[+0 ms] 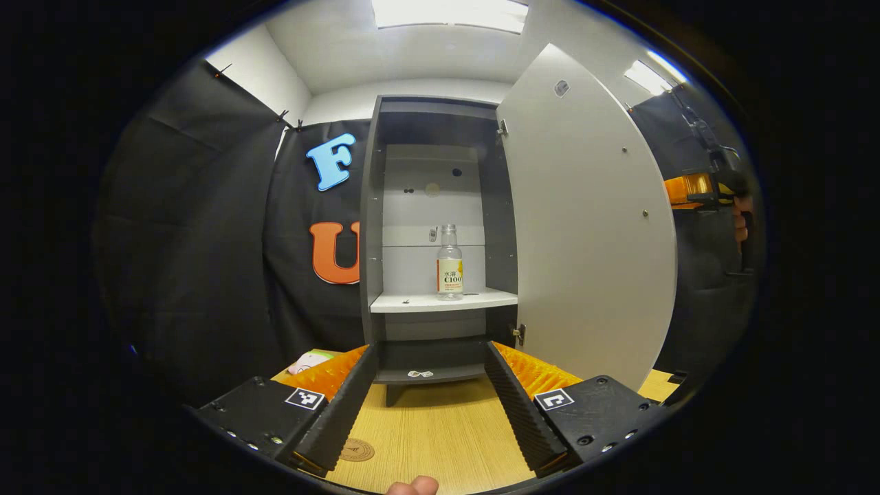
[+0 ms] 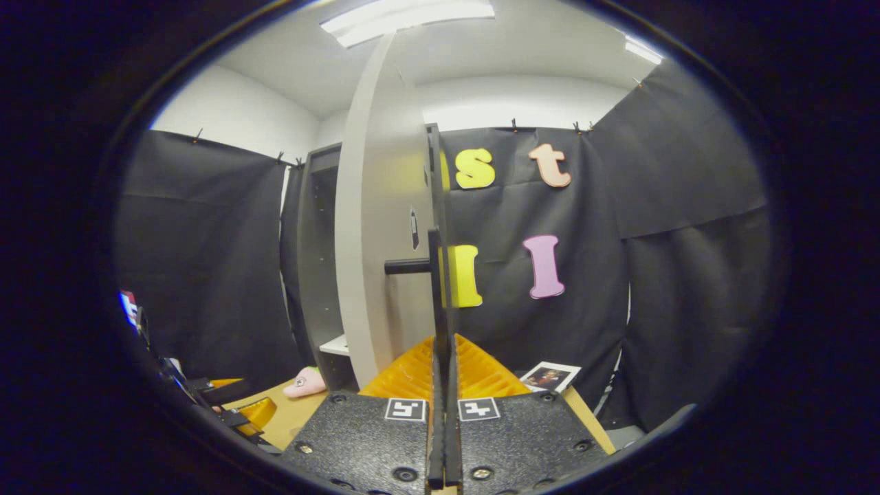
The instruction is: Open the cabinet door with the right hand, grasp the bottle in the cabinet with the left hand and place it on the coaster, then close the cabinet door with the right hand.
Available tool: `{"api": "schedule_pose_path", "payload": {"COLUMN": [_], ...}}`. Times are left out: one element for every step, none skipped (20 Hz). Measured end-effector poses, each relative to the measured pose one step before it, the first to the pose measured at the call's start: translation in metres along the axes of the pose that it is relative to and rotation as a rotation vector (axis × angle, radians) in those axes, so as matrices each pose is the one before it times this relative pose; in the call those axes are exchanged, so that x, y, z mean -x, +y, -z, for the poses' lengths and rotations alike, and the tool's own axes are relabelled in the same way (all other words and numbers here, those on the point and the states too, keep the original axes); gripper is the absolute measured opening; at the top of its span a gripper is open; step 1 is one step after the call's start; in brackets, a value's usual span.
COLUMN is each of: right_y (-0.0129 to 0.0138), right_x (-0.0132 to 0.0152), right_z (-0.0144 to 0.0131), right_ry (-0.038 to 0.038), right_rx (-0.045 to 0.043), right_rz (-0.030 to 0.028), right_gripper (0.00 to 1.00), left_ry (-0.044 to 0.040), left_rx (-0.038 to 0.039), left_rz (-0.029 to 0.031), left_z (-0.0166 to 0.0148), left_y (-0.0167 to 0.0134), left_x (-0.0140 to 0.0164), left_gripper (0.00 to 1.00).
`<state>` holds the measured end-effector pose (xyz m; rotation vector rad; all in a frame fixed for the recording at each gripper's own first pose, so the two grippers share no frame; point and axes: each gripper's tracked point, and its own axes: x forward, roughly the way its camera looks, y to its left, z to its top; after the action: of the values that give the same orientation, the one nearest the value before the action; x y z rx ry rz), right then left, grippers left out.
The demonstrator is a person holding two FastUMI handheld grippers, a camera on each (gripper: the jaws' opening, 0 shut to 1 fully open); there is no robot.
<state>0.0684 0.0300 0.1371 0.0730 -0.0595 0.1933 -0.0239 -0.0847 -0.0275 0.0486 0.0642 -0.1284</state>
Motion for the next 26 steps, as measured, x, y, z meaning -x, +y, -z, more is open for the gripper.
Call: {"api": "schedule_pose_path", "payload": {"right_y": [-0.00109,0.00035,-0.00078,-0.00165,-0.00375,-0.00306,-0.00246,-0.00217,-0.00294,-0.00777,-0.00728,-0.00504,-0.00335,-0.00128,-0.00035,-0.00111,-0.00305,-0.00228,0.00000,0.00070,0.00099,-0.00001,-0.00107,-0.00190,-0.00161,-0.00109], "right_x": [0.00343,0.00609,0.00717,0.00767,0.00892,0.00638,0.00625,0.00473,-0.00005,0.00282,-0.00140,-0.00489,-0.00200,-0.00228,-0.00168,-0.00003,-0.00046,-0.00108,-0.00136,-0.00114,-0.00079,-0.00004,-0.00005,0.00016,0.00081,0.00068], "right_z": [0.00302,0.00423,-0.00087,0.00269,0.00306,0.00443,0.00398,0.00352,0.00574,0.00673,0.00600,0.00755,0.00637,0.00529,0.00224,0.00080,0.00102,0.00202,0.00041,0.00190,0.00112,0.00278,0.00145,0.00168,0.00140,0.00233], "right_ry": [0.01020,0.00588,-0.01114,0.00396,-0.00198,-0.00156,-0.00553,-0.00739,0.00169,0.01029,0.01076,0.01632,0.01388,0.00772,-0.00083,-0.00319,-0.00179,-0.00155,-0.00071,-0.00032,0.00097,0.00445,0.00205,0.00242,0.00254,0.00364], "right_rx": [0.01062,0.01319,0.00686,0.00904,0.00597,0.00393,-0.00885,-0.01470,-0.01257,-0.00441,-0.00013,0.00168,-0.00205,-0.00634,-0.00458,0.00228,0.00515,0.00401,-0.00296,-0.00834,-0.01152,-0.00865,-0.00526,-0.00106,0.00092,0.00151], "right_rz": [-0.00210,-0.00247,-0.00096,-0.00136,0.01164,0.00660,0.00403,0.00029,0.00272,0.01359,0.01566,0.01110,0.00274,0.00208,-0.00493,0.00199,0.00577,0.00376,-0.00435,-0.00820,-0.00804,-0.00504,0.00142,0.00567,0.00542,0.00743], "right_gripper": [0.03,0.04,0.04,0.04,0.04,0.04,0.04,0.04,0.07,0.20,0.43,0.53,0.60,0.67,0.73,0.77,0.86,0.88,0.92,0.93,0.93,0.93,0.93,0.93,0.93,0.93], "left_ry": [0.00005,-0.00018,-0.00241,-0.00121,-0.00176,-0.00264,-0.00416,-0.00396,-0.00287,-0.00294,-0.00494,-0.00204,0.00355,0.00444,-0.00264,-0.00239,-0.00415,-0.00473,-0.00696,-0.01231,-0.00726,-0.00432,-0.00421,-0.01506,-0.01121,-0.00156], "left_rx": [0.00220,0.00255,0.00363,0.00385,0.00249,-0.00032,-0.00219,-0.00266,-0.00141,-0.00140,-0.00287,-0.00164,0.00084,0.00548,0.00698,0.00099,-0.00401,-0.00482,-0.00283,-0.00052,0.00442,0.00879,0.00495,0.00182,0.00230,0.00515], "left_rz": [-0.00232,-0.00174,-0.00357,-0.00370,-0.00346,-0.00420,-0.00414,-0.00168,0.00108,0.00313,0.00278,0.00100,0.00277,0.00536,0.01204,0.00988,0.00727,0.00902,0.01377,0.01386,0.01370,0.01498,0.00875,0.00899,0.00616,0.00440], "left_z": [-0.00062,0.00001,-0.00044,-0.00066,-0.00088,-0.00111,-0.00199,-0.00285,-0.00276,-0.00297,-0.00483,-0.00484,-0.00301,-0.00318,-0.00424,-0.00548,-0.00710,-0.00698,-0.00850,-0.00934,-0.00951,-0.00826,-0.00881,-0.01110,-0.00737,-0.00243], "left_y": [-0.00198,-0.00171,-0.00213,-0.00125,-0.00102,-0.00078,-0.00072,-0.00142,-0.00175,-0.00168,-0.00219,-0.00131,-0.00166,-0.00192,-0.00237,-0.00175,-0.00090,-0.00081,-0.00235,-0.00124,-0.00130,-0.00199,-0.00140,-0.00012,-0.00036,-0.00117], "left_x": [-0.00043,-0.00044,-0.00025,-0.00128,-0.00098,-0.00175,-0.00145,-0.00322,-0.00314,-0.00437,-0.00611,-0.00671,-0.00738,-0.00746,-0.00915,-0.01028,-0.01041,-0.01198,-0.01355,-0.01446,-0.01659,-0.01704,-0.01650,-0.01706,-0.01823,-0.01672], "left_gripper": [0.95,0.95,0.95,0.95,0.95,0.95,0.95,0.95,0.95,0.95,0.95,0.95,0.95,0.95,0.95,0.95,0.95,0.95,0.95,0.95,0.95,0.95,0.95,0.95,0.95,0.95]}}
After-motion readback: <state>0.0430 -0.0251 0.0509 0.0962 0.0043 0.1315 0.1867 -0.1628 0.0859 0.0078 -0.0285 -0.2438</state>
